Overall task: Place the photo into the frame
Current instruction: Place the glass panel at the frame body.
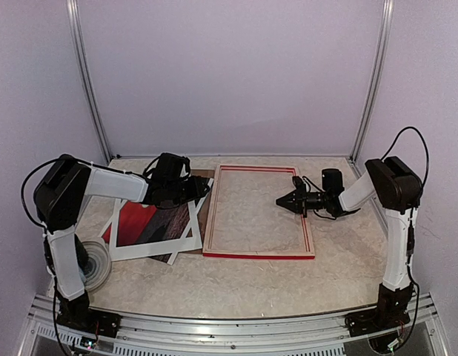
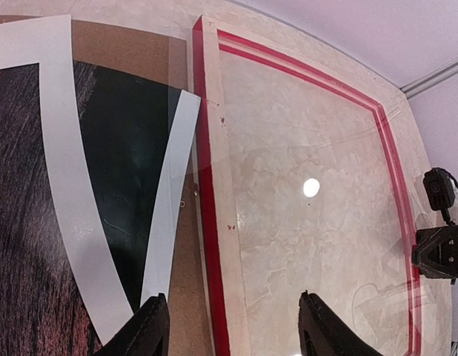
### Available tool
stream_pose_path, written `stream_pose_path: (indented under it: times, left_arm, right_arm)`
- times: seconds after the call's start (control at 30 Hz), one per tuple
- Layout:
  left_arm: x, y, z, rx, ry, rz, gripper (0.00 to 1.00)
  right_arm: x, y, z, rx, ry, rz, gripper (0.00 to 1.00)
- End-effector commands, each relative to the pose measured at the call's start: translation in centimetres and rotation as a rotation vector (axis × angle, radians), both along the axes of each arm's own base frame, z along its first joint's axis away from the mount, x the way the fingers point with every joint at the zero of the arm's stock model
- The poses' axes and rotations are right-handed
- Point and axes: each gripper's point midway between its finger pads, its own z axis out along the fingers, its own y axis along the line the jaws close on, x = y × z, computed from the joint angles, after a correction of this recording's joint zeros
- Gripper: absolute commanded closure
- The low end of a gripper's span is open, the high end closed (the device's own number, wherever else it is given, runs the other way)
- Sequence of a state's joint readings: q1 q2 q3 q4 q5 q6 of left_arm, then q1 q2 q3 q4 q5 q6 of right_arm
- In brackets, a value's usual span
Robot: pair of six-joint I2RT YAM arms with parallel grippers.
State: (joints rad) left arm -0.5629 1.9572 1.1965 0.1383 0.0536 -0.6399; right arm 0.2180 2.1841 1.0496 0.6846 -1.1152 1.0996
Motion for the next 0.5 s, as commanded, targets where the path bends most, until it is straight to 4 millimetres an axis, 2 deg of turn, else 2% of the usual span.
stream_pose_path:
  times: [0.0,0.47]
  left_arm:
    - [0.10,-0.62,-0.63,0.020,0.005,-0.021,0.41]
    - [0.06,-1.35,-1.40,0.027,0.018,-0.036,0.41]
  right_arm:
    - [0.41,-1.10,1.00,-0.028,-0.039,-0.031,1.00]
    - [0.40,-1.76,0.81,-0.074,-0.036,-0.026,1.00]
